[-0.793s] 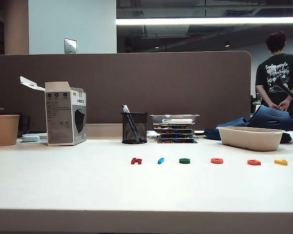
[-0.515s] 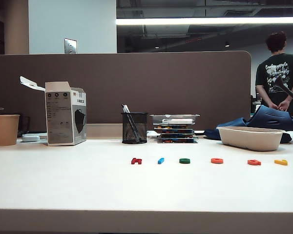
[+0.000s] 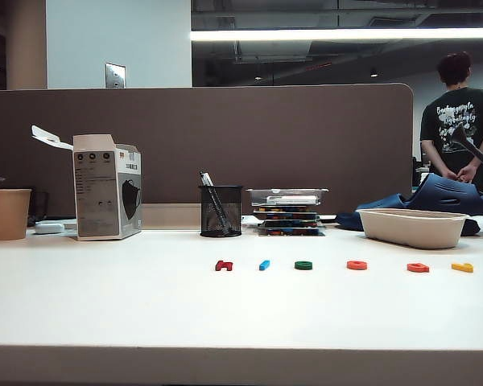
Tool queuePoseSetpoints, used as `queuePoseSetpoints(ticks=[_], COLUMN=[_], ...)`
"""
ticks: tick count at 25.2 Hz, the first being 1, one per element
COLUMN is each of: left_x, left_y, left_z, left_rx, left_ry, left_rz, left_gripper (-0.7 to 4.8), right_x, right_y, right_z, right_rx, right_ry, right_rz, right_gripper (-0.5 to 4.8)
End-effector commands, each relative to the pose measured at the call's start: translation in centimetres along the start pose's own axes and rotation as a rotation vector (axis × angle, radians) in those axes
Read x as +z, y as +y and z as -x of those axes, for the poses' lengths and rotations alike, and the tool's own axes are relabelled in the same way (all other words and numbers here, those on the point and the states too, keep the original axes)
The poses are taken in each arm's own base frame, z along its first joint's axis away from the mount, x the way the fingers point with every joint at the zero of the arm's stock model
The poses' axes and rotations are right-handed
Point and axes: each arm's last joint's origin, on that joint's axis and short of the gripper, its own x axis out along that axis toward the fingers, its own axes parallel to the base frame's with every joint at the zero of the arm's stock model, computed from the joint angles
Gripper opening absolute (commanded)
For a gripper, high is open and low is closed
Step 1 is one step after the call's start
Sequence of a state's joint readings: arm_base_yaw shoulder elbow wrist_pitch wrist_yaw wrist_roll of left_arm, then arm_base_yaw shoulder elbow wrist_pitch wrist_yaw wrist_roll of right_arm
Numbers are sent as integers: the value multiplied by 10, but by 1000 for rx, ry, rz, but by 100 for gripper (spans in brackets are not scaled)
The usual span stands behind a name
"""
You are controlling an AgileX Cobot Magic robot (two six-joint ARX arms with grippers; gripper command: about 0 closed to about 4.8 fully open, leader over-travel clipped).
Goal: Select the appropriate letters from the row of letter magnets placed on the table to arrange into the word "love".
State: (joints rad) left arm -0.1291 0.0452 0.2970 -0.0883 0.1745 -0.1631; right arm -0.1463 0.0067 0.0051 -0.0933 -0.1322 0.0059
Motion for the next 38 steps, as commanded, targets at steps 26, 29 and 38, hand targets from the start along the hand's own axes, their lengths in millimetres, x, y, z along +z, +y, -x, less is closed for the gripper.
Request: queuePoseSetpoints(ticks=[26, 29, 38], left_x=[182, 169, 144], left_y=[-109, -140, -170], left_z=[-75, -92, -110], left_rx=[-296, -256, -114], left_ry=[854, 835, 832], left_rz=[357, 317, 227], left_gripper=[-5, -5, -5], right_x=[1, 1, 1], right_y=[0, 0, 0], right_z=[0, 0, 0], right_rx=[-4, -4, -4], right_ry=[-22, -22, -22], right_rz=[6, 5, 5], right_gripper=[-6, -6, -6])
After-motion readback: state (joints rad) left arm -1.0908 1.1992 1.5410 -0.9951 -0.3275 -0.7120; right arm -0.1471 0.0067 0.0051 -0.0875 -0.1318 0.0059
